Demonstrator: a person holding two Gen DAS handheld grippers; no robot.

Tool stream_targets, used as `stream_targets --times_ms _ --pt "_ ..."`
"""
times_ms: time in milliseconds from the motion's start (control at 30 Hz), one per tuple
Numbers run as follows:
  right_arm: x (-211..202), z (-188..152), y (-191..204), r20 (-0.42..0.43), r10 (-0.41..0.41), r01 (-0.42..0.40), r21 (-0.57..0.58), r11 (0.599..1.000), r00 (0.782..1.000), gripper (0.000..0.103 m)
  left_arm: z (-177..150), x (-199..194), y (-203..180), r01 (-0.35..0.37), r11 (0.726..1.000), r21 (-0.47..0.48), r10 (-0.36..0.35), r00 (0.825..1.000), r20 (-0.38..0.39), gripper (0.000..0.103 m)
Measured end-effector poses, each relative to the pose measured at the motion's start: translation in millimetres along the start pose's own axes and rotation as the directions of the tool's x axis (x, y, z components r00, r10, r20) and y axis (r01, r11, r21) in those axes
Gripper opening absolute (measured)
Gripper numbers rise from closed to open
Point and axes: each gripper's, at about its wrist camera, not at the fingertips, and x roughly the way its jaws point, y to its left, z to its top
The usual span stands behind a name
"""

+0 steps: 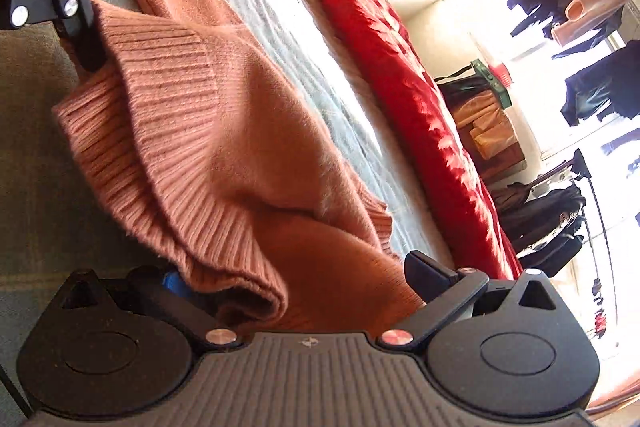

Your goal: Fold clothes

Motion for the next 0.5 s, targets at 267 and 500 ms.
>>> stream_targets --times_ms 267,500 --pt "-25 16 -31 0.09 -0.03 0.021 0.097 0.995 0.995 0.103 11 -21 -22 0.086 0.989 0.122 -0.102 0.986 0.134 0.102" --pt "-27 9 -35 0.096 0.007 -0.017 0.101 0.995 0.995 0.103 29 2 -69 0.112 0.934 0.339 -0.183 0.965 0.185 0.102"
